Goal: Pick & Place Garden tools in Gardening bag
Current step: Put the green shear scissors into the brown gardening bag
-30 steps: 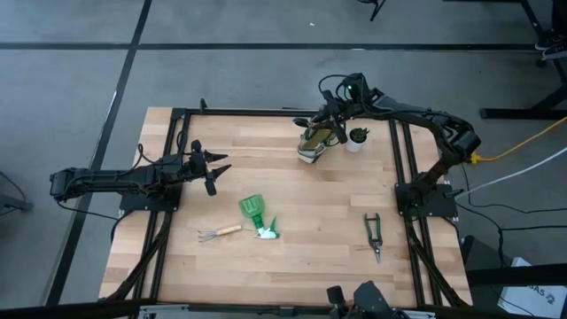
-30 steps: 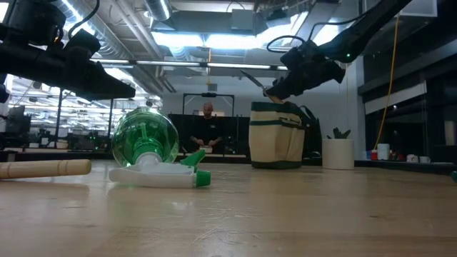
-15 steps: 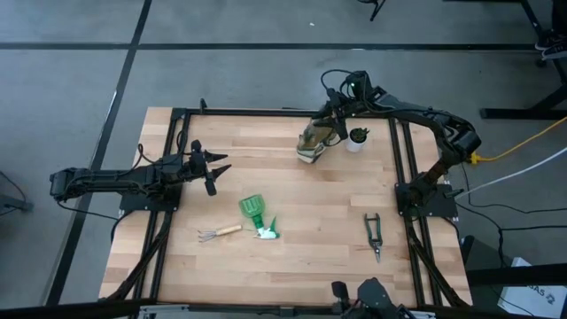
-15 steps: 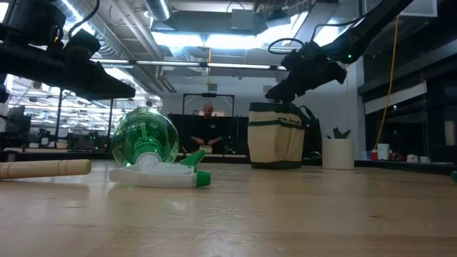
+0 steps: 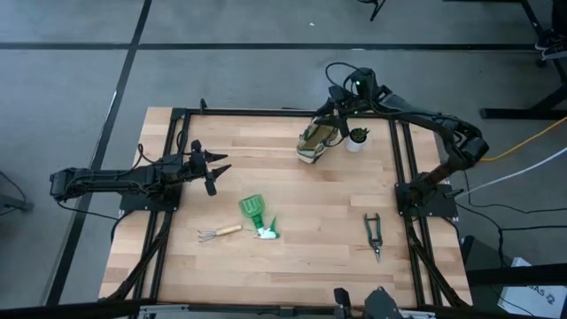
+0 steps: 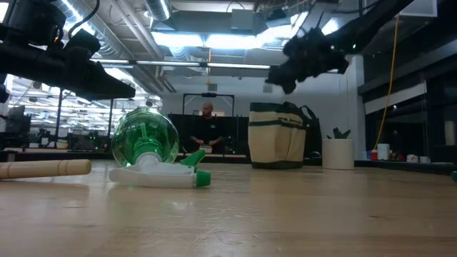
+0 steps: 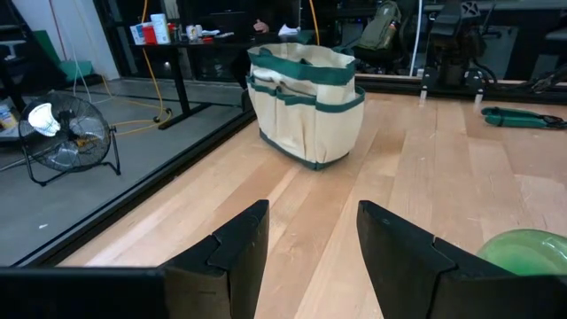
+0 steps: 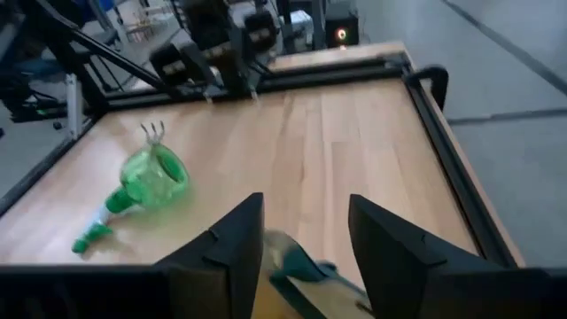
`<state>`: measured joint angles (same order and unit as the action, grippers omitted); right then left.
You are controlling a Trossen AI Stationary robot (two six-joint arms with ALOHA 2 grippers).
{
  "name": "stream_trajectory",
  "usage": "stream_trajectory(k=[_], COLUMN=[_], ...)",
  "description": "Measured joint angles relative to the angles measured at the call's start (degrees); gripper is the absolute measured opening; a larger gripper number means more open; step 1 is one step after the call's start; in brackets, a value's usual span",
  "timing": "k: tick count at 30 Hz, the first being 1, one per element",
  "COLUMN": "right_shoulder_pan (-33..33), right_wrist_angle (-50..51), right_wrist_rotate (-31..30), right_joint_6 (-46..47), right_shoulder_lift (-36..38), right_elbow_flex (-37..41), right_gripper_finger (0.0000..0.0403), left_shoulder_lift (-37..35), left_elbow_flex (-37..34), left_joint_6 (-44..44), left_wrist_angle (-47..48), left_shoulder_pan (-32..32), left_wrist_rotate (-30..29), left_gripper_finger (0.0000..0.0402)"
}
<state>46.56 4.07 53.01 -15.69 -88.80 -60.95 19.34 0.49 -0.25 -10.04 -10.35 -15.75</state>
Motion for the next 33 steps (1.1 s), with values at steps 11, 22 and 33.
stream_trajectory(k=[11,22,33], right_shoulder_pan=[-5.5,-15.4,-26.2], right_wrist_angle=[6.6,25.9,36.7], right_wrist_rotate=[0.2,0.1,0.0], right_joint_6=[7.8,10.6,16.4], right_shoulder_lift=[11.0,13.9,13.9], right_elbow_flex=[0.0,0.0,0.0], right_gripper_finger=[0.0167,0.0167,0.0167], left_shoulder_lift=[0.0,0.0,0.0], left_elbow_flex=[0.0,0.0,0.0], left_joint_6=[0.0,0.0,0.0], left_wrist_angle=[0.0,0.0,0.0], left_shoulder_pan=[0.0,0.0,0.0], left_wrist_rotate=[0.0,0.0,0.0], left_gripper_finger=[0.0169,0.0169,0.0169])
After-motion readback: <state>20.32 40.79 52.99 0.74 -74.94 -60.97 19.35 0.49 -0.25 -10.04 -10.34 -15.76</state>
